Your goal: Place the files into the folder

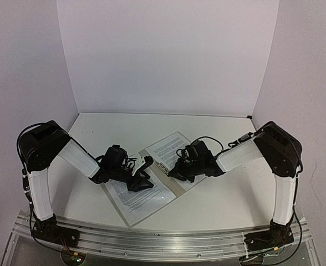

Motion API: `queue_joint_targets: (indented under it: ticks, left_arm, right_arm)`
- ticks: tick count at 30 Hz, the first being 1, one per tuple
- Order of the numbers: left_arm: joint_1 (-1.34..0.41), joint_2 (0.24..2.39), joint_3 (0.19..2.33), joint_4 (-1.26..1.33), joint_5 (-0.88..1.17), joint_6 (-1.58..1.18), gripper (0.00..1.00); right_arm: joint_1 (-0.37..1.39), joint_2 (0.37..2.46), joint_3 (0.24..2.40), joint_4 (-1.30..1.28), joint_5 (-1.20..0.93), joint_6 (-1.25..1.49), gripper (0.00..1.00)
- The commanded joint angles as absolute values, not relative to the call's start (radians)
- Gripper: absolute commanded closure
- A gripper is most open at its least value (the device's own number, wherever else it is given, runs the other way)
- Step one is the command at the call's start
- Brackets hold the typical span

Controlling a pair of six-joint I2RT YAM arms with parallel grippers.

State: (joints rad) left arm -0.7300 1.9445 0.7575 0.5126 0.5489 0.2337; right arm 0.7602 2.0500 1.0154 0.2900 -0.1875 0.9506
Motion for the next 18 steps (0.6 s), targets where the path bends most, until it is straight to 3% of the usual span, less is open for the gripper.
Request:
queue_joint_targets:
  ticks: [1,18]
  left_arm:
    - [-0.733,1.953,0.733,0.322,0.541,0.203,0.50]
    - [-0.738,1.935,0.744,0.289,0.574,0.237,0.50]
  right_arm:
    - [0.773,2.098,0.980,-0.304,-0.146,0.909,0.94]
    - [0.747,1.910,1.132,-0.365,-0.153,0.907,0.74]
